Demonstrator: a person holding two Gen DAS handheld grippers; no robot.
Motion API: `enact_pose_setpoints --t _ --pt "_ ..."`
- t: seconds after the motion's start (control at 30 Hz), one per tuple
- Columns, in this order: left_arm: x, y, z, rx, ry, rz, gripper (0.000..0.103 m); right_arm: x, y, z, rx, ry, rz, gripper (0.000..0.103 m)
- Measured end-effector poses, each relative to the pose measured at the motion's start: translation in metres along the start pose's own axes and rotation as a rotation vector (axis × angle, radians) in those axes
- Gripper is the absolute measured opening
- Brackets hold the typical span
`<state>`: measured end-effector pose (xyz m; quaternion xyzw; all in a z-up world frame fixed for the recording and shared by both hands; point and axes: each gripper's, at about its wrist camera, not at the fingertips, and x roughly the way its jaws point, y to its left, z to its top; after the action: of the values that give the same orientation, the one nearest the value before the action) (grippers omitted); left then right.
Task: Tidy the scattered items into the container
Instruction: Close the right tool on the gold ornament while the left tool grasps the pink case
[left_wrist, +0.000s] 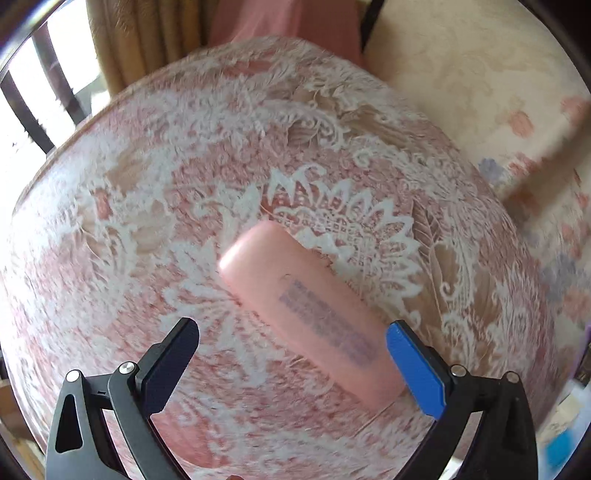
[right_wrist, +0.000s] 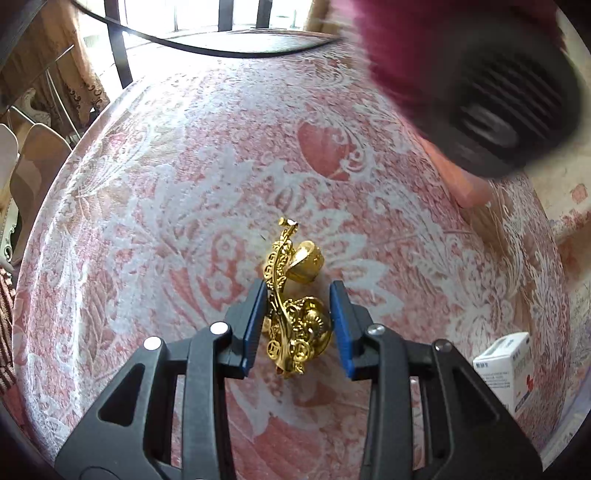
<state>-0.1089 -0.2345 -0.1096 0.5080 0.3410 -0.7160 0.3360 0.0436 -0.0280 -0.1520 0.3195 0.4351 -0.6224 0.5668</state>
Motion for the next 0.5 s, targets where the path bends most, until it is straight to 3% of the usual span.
enact_pose_setpoints --t 0.2,0.33,0.37,0.5 --pt "0.020 -0.010 0.012 -0.101 0.058 0.058 0.103 0.002 0.016 0.008 -0.035 -0.006 0.026 0.038" --pt "0.040 0.008 0.007 -0.203 0.139 0.128 0.103 0.003 0.018 0.008 -0.021 -0.006 0.029 0.038" --pt "0.041 0.010 0.005 -0.195 0.136 0.164 0.103 0.003 0.019 0.008 -0.019 -0.007 0.028 0.038" --pt "0.039 0.014 -0.002 -0.171 0.118 0.169 0.101 0.002 0.026 0.007 -0.037 -0.009 0.027 0.038"
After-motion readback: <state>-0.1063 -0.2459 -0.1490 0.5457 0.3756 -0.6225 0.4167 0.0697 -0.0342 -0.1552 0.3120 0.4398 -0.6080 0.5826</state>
